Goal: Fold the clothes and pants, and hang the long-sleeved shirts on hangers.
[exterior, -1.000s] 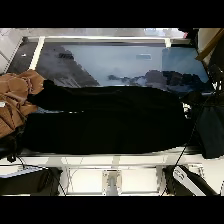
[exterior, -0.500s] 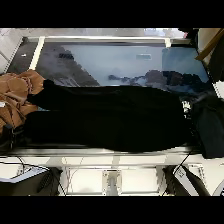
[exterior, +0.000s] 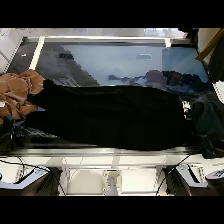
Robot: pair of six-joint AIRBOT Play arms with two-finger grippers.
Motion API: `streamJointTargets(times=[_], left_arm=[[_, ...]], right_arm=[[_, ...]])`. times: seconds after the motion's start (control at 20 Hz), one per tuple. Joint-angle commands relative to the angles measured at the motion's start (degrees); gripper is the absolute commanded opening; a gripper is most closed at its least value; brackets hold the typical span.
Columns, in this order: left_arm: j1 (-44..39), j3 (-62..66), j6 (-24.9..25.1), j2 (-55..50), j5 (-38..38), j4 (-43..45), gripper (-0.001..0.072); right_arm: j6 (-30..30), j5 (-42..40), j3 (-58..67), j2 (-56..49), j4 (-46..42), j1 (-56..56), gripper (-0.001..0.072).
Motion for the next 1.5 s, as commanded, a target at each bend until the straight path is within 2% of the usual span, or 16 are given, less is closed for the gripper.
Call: streamJointTargets(times=[0.0,0.25,0.45,0.8,0.9,0.95,1.0,1.1,1.15,1.2,1.45], left_arm=[[-0.61,0.07,0.07,0.31,0.87,-0.28,0.0009],[-0.61,0.07,0.07,0.28,3.08,1.99,0.0009],[-0.61,0.04,0.07,0.28,3.21,3.63,0.0009],[-0.59,0.04,0.04,0.28,3.26,5.75,0.0009],[-0.59,0.07,0.04,0.28,3.23,5.75,0.0009],[-0.59,0.07,0.04,0.28,3.26,5.75,0.0009],[-0.59,0.11,0.04,0.28,3.32,5.75,0.0009],[-0.59,0.31,0.04,0.31,3.43,5.75,0.0009],[-0.59,0.48,0.04,0.31,3.41,5.75,0.0009],[-0.59,0.81,0.04,0.31,3.39,5.77,0.0009],[-0.85,7.08,-1.11,2.4,1.16,10.71,0.0007]], right_arm=[[-1.25,-3.54,-6.6,-1.66,1.09,-3.56,0.0542],[-0.92,-8.46,-9.7,-1.97,1.84,-3.15,0.0537],[-0.83,-11.82,-9.73,-2.34,3.34,1.57,0.0536],[-0.22,-17.05,-9.73,-8.76,6.58,8.81,0.0533],[-0.94,-18.01,-9.57,-8.92,8.11,8.81,0.0364],[-1.01,-18.29,-9.35,-8.92,8.85,8.81,0.0358],[-1.11,-18.25,-8.94,-8.92,9.11,8.81,0.0294],[-1.11,-17.84,-7.8,-8.92,9.14,8.81,0.0152],[-1.11,-17.05,-7.15,-8.92,9.14,8.81,0.0049],[-1.57,-15.12,-6.23,-8.85,9.11,8.81,0.0017],[-2.4,2.51,4.07,-4.31,8.83,8.81,0.0017]])
